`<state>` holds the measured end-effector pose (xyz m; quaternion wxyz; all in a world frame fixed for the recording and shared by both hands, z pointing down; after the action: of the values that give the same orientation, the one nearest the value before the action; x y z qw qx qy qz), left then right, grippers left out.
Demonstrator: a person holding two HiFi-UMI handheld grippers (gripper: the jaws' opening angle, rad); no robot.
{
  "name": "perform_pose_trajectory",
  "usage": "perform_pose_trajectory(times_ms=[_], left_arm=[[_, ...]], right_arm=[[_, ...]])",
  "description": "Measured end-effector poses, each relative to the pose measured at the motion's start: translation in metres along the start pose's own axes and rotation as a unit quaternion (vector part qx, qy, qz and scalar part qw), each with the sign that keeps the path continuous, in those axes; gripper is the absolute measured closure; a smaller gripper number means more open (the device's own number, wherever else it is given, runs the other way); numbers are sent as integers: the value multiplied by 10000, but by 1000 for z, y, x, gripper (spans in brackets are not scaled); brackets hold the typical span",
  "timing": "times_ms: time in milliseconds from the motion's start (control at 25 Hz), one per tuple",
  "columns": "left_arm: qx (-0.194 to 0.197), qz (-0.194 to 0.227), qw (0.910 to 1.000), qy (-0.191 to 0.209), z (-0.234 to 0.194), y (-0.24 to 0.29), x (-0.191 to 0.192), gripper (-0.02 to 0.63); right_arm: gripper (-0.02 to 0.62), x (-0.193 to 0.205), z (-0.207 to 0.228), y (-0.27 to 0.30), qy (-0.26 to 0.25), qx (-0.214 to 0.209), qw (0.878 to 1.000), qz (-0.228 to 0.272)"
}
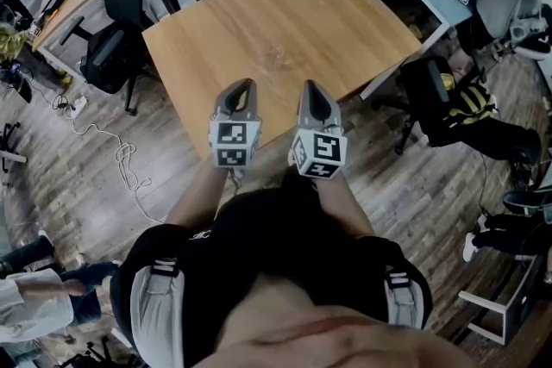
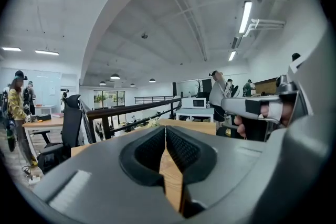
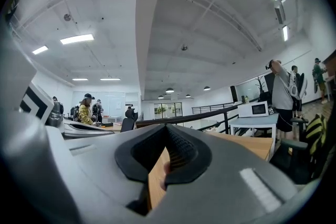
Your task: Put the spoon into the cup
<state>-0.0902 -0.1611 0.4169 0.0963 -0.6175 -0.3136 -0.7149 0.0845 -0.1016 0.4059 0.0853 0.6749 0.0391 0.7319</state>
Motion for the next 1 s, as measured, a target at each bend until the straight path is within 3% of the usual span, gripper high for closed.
perform_pose_trajectory(times_ms=[600,1000], left_arm=[[-404,-244,9988,-121,-39,113,-30,588],[-500,-640,9962,-310,-50,181,-23,588]], right_arm=[[595,-21,40,128,-125,-484,9987,-98],[595,-16,70,193,-184,-695,9959,-548]])
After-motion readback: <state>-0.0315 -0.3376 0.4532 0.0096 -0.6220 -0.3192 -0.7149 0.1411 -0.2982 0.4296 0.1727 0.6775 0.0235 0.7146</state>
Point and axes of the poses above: the fingertips, and each gripper's own axes: y forward along the fingers, z to its right, x out of its underside, the point moved 9 cm from there along -y, backward along the fingers, and after that the axes turned 10 degrees about -z, right-handed, at the moved point
